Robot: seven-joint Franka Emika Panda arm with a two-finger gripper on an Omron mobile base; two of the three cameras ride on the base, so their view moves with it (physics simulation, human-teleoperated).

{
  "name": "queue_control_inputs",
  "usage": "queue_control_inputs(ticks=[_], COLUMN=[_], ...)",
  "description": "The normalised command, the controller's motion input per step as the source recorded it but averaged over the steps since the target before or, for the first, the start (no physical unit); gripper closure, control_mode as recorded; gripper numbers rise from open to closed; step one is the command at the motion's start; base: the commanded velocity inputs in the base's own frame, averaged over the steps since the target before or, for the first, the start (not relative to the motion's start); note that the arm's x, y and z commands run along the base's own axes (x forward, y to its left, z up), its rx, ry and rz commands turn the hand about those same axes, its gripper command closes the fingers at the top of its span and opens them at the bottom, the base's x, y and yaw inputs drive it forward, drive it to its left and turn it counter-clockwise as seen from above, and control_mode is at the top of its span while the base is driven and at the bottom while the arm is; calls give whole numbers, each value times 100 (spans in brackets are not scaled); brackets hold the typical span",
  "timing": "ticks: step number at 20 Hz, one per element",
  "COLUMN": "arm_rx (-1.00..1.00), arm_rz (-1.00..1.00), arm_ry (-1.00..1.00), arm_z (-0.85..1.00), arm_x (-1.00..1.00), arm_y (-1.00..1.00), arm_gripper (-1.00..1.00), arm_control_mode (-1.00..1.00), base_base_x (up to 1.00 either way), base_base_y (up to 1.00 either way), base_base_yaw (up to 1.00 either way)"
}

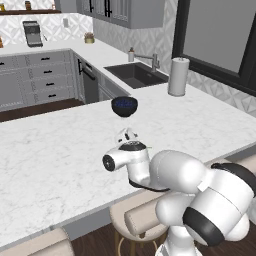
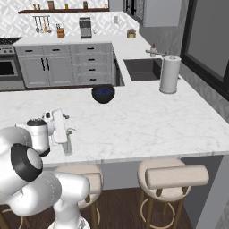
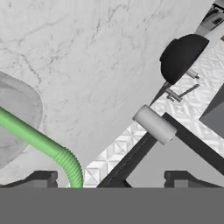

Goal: Take a straw from the drawer in front and place it inside the glass cup on the dining counter.

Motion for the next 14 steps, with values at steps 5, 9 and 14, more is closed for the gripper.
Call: queue_control_inputs(ticks=[5, 9, 14], arm_rx=[18, 18, 12], arm_rz=[0, 0, 0], arm_ry=[8, 7, 4], arm_z=[0, 2, 7], arm_x=[0, 0, 0], arm_y=[0, -1, -9], arm_gripper=[-100, -100, -100], arm_control_mode=[-100, -100, -100], base_base_x=[0, 0, 0], base_base_y=[0, 0, 0], base_base_yaw=[0, 0, 0])
